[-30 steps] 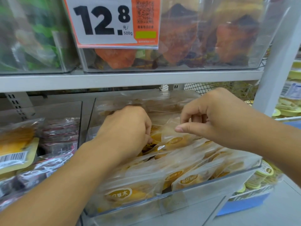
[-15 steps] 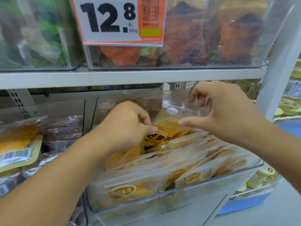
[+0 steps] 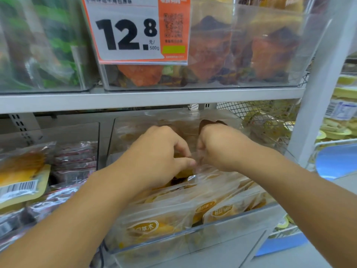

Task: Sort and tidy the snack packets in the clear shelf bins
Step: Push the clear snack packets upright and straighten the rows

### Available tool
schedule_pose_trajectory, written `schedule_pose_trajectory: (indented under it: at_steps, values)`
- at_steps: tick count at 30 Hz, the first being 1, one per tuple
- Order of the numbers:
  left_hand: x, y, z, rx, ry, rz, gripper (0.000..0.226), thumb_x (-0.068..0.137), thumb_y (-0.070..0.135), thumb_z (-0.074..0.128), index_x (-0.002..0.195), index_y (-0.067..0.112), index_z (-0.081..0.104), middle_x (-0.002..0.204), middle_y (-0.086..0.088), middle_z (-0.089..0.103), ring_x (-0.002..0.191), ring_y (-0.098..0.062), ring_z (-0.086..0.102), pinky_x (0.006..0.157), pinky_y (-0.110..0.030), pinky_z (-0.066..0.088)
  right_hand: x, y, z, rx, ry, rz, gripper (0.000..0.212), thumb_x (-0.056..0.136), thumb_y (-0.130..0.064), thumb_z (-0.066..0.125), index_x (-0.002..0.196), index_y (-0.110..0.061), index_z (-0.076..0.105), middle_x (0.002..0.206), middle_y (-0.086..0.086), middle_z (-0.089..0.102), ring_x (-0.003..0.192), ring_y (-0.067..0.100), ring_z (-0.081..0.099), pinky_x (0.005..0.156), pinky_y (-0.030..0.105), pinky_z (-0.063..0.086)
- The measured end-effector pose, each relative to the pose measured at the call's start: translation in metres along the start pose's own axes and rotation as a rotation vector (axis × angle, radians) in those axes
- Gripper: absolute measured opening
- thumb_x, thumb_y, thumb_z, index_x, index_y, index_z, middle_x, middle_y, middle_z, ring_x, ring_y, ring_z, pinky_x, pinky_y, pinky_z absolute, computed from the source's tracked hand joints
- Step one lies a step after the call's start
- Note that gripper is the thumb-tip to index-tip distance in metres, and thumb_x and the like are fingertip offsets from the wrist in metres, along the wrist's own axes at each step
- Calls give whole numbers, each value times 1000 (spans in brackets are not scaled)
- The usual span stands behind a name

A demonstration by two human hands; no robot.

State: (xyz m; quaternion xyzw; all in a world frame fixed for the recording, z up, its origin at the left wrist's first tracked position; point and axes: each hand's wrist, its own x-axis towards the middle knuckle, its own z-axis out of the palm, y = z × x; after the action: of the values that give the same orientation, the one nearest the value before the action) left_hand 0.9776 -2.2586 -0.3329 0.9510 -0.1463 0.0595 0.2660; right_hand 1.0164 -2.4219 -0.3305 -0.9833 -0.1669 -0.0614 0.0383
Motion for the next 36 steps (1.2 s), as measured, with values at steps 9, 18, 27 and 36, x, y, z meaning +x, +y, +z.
schedule_pose_trajectory:
  at_steps: [9, 18, 27, 36]
  values:
    - [1, 7, 3, 318, -9, -135, 16, 86, 46, 75, 79, 32, 78, 91, 10, 73, 84, -15, 66, 72, -33, 54, -15, 50, -30, 75, -61, -26, 32, 72, -31, 88, 100, -23, 74, 93, -7, 72, 90, 11, 65, 75, 18, 49]
    - [1, 4, 4, 280, -7, -173, 16, 83, 51, 76, 77, 36, 77, 89, 16, 71, 83, -7, 62, 67, -29, 50, -4, 23, -37, 159, 24, -150, 13, 83, -30, 79, 72, -23, 78, 61, -8, 70, 55, -2, 60, 60, 20, 51]
    - [4, 1, 3, 204, -15, -162, 17, 80, 47, 80, 72, 32, 77, 87, 13, 72, 79, -5, 60, 67, -27, 46, -3, 38, -22, -89, -152, -109, 6, 84, -21, 77, 85, -27, 79, 81, -15, 68, 72, 5, 57, 74, 27, 51]
    - [-1, -2, 1, 160, -10, -111, 13, 73, 49, 84, 69, 40, 76, 80, 16, 71, 81, -9, 65, 81, -39, 57, 5, 12, -20, 115, -13, -261, 7, 86, -27, 76, 88, -23, 81, 82, -8, 74, 78, 7, 64, 71, 23, 48]
